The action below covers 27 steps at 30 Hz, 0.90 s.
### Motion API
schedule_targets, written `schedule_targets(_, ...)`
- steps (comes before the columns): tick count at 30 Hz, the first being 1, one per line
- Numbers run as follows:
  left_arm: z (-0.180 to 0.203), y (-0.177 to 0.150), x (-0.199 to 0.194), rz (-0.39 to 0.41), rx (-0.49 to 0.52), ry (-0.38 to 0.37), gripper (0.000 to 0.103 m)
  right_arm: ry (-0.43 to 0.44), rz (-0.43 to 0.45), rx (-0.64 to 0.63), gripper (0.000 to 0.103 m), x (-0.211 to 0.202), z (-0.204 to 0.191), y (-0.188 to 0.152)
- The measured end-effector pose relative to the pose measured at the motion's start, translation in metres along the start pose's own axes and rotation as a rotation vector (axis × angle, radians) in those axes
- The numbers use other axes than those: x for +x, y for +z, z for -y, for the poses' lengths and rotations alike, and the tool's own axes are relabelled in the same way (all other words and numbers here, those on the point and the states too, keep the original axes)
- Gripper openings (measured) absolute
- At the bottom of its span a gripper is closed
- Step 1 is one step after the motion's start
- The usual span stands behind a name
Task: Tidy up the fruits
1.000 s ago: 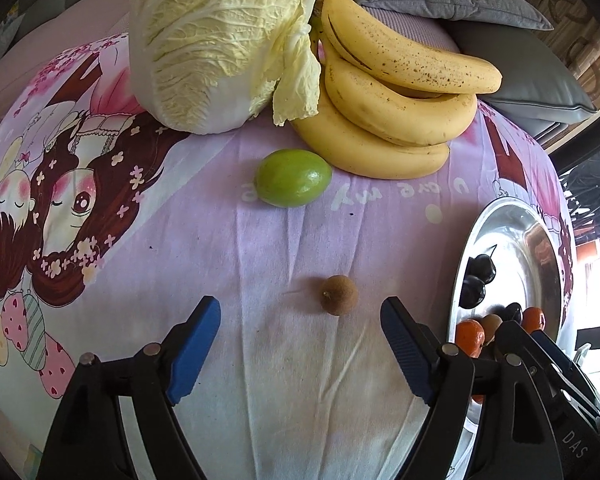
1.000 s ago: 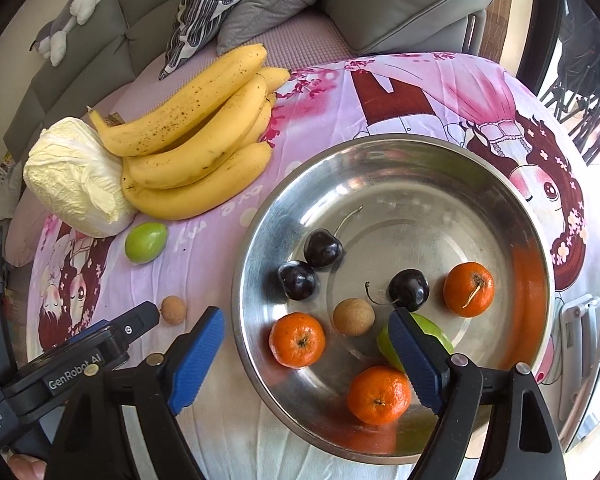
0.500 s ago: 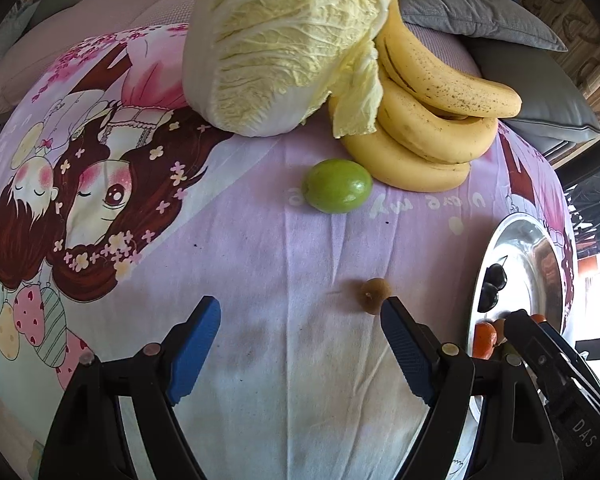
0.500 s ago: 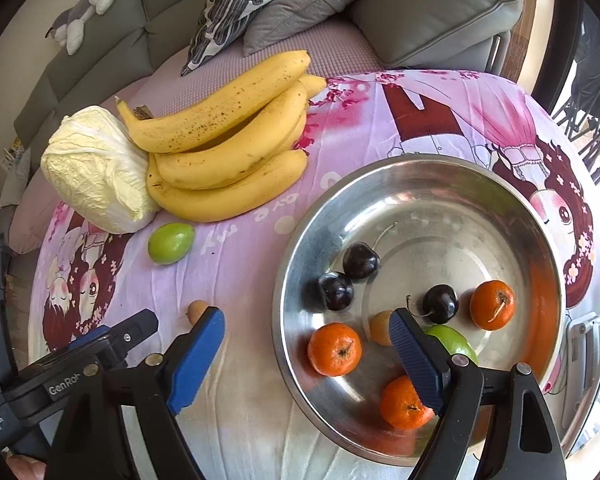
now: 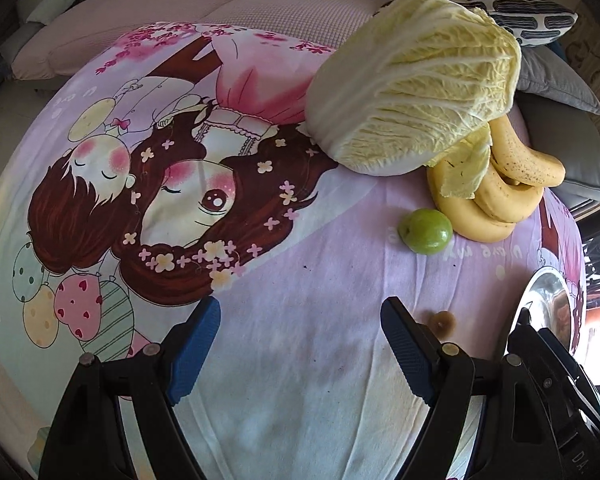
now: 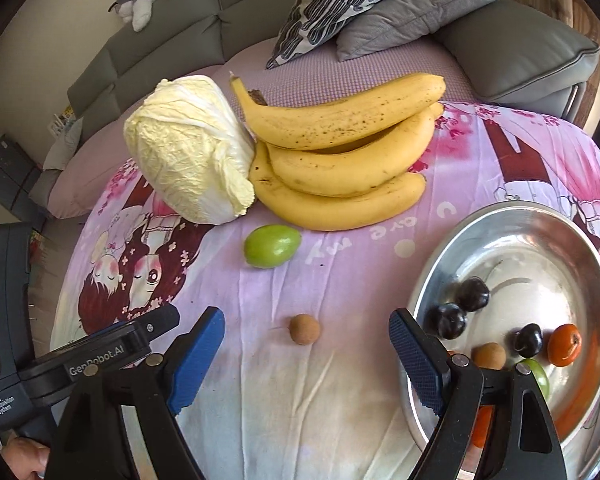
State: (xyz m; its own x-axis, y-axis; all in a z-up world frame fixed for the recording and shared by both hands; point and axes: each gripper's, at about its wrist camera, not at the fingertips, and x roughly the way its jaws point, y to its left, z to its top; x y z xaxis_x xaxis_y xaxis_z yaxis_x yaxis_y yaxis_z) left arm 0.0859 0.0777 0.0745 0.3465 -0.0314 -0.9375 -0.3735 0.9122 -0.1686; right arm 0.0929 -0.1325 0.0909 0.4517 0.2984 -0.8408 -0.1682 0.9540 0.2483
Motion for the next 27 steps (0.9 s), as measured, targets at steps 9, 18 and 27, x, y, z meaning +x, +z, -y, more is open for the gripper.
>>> schedule_targets(9, -0.019, 0.006, 0.015, 0.004, -0.044, 0.004, 0.095, 0.023, -0.079, -0.005, 0.087, 0.037, -0.004, -0.003)
schedule_targets(18, -0.02, 0.004, 0.036, -0.024, -0.023, -0.004, 0.1, -0.002, -0.115, -0.052, 0.087, 0.064, -0.008, -0.007)
schedule_targets(27, -0.009, 0.004, 0.05, -0.043, 0.011, -0.017, 0.1, 0.031, -0.129, -0.014, 0.086, 0.072, 0.0, -0.009)
